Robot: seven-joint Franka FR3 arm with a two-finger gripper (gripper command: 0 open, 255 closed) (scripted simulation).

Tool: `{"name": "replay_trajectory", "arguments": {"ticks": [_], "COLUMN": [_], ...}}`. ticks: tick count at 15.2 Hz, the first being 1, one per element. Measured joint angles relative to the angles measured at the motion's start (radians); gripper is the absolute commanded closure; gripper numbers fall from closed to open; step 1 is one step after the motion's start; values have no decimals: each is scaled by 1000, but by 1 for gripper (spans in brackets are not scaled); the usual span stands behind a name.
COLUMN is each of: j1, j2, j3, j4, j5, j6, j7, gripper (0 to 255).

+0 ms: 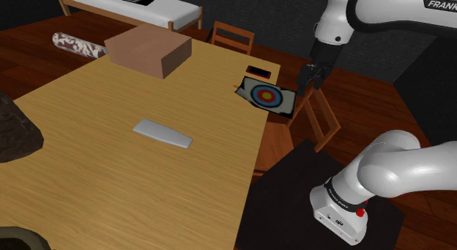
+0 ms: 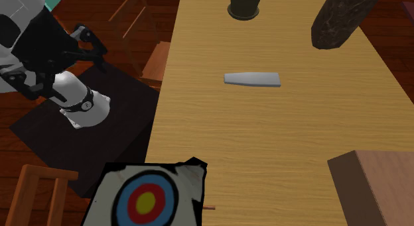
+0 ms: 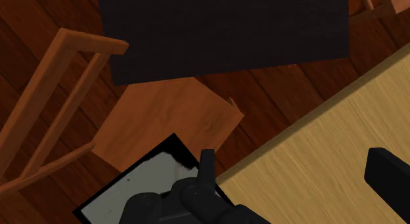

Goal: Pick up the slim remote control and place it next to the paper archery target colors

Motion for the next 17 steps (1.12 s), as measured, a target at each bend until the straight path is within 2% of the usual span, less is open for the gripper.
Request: {"name": "replay_trajectory", "arguments": {"ticks": [3,7,17], "j1": [12,49,122], "j2": [33,130,453], "j3": [14,58,169], "j4": [5,22,177], "j5": [10,35,49], "j6": [32,125,328], "j7": [1,5,16], "gripper": [0,0,0]}}
